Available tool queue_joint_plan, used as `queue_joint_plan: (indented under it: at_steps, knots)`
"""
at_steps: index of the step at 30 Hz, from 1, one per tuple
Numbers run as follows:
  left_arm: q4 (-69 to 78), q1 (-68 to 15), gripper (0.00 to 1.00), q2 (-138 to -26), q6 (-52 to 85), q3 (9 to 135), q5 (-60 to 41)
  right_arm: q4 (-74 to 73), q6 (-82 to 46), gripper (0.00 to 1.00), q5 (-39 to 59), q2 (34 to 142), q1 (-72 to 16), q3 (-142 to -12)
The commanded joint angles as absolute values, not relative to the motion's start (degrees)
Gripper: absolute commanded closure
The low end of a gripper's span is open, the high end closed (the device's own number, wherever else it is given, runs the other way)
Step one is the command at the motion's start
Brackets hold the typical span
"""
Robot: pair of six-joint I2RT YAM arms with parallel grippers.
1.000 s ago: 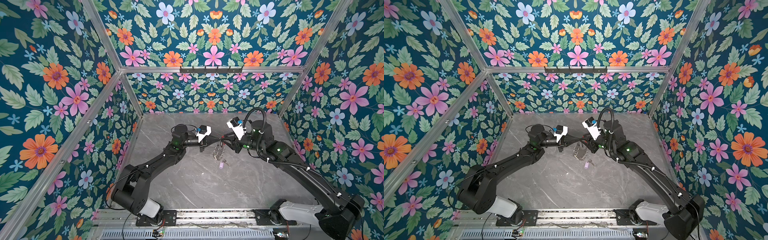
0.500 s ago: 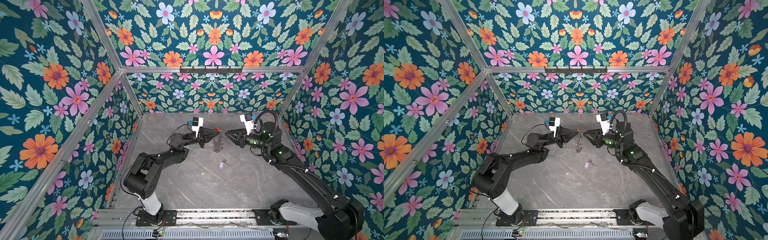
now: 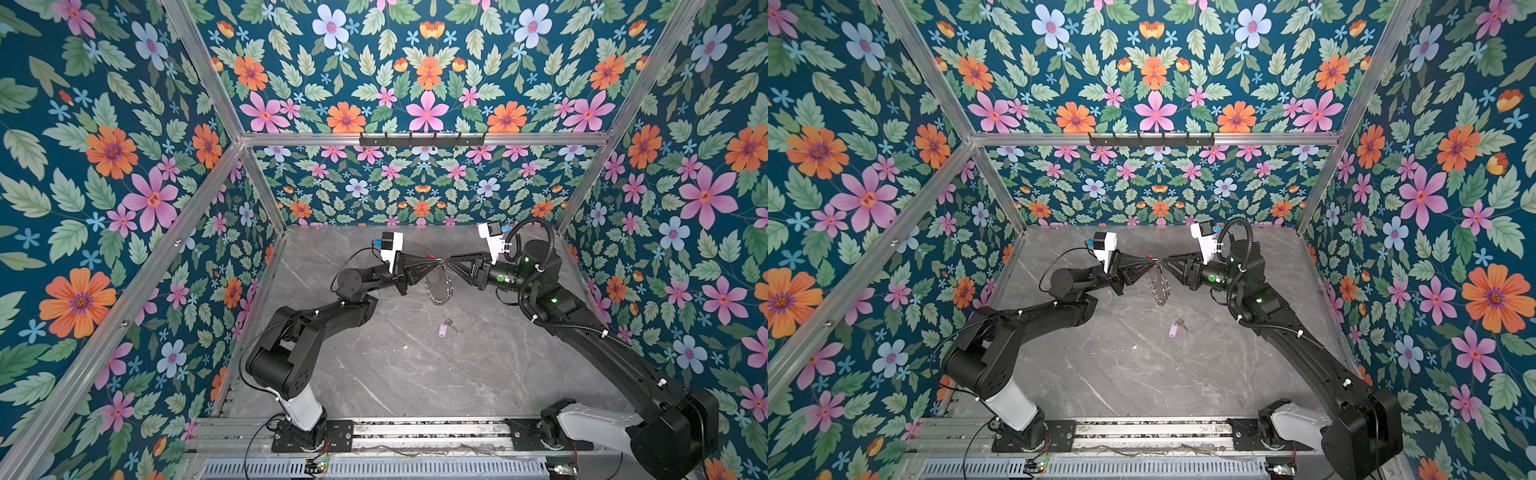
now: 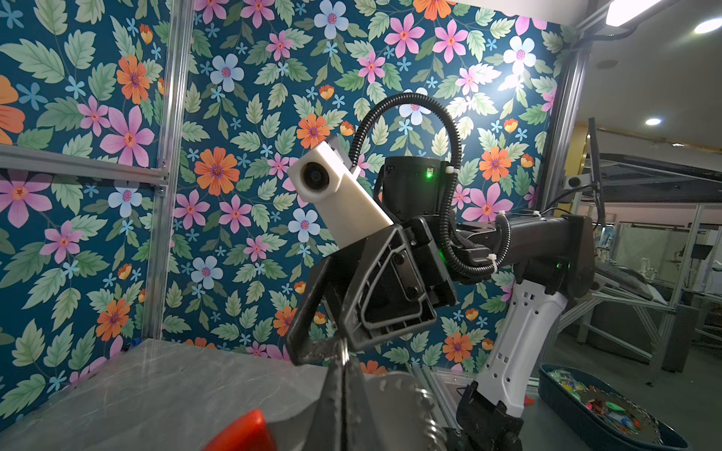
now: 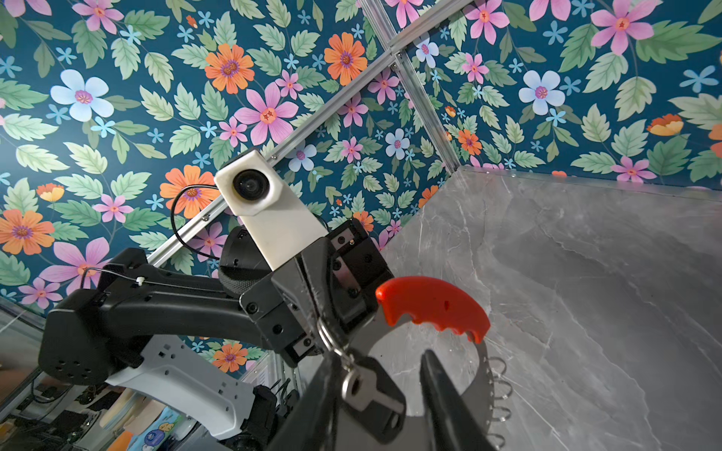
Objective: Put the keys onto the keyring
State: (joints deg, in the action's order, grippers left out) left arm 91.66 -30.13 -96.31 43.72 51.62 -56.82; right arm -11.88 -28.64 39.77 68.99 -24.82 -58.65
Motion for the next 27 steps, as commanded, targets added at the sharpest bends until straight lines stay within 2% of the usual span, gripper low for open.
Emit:
queue_joint_plan:
  at_steps: [1, 6, 11, 27]
  knots:
    - [95.8, -30.1, 1.0, -95.8, 44.9, 51.7, -55.7, -15.6, -30.4, 0.67, 42.0, 69.7, -24.9, -59.1]
    - [95.8, -30.1, 1.0, -95.9, 45.2, 51.9, -55.5, -17.3, -31.6, 0.77, 42.8, 70.1, -24.8, -58.6]
    - [95.8, -30.1, 1.0, -96.3, 45.5, 52.3, -55.5, -18.0, -31.9, 0.82, 43.0, 70.5, -24.9, -58.8]
    - [95.8, -30.1, 1.0, -97.4, 46.7, 53.1, -55.0, -19.7, -32.0, 0.82, 44.5, 71.5, -24.9, -58.8]
